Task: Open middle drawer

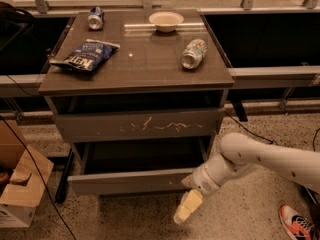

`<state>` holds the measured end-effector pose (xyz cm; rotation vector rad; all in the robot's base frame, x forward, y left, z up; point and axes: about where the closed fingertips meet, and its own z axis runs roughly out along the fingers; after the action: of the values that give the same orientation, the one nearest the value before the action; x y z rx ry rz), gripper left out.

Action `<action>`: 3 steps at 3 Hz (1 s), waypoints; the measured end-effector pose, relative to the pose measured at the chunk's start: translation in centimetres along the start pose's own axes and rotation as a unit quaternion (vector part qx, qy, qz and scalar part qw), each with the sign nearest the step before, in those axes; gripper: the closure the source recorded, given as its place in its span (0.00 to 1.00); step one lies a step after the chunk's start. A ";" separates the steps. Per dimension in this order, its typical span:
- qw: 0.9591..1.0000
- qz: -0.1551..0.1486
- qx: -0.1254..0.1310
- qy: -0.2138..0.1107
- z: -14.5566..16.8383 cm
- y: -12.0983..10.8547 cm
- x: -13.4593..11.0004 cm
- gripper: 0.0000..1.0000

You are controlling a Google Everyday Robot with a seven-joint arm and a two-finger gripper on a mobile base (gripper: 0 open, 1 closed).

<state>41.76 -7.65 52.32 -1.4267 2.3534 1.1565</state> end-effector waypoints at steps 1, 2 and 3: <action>0.999 -0.032 0.018 0.009 -0.4 -2.4 -3.4 0.00; 0.998 -0.054 0.033 0.009 -0.8 -4.8 -6.1 0.00; 0.998 -0.050 0.037 -0.006 -1.2 -7.8 -6.5 0.00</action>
Offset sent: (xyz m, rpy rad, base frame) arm 0.1187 0.0330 0.0161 -0.0328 -0.1848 0.0597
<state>51.84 -5.92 52.15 -1.4885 2.2636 1.0380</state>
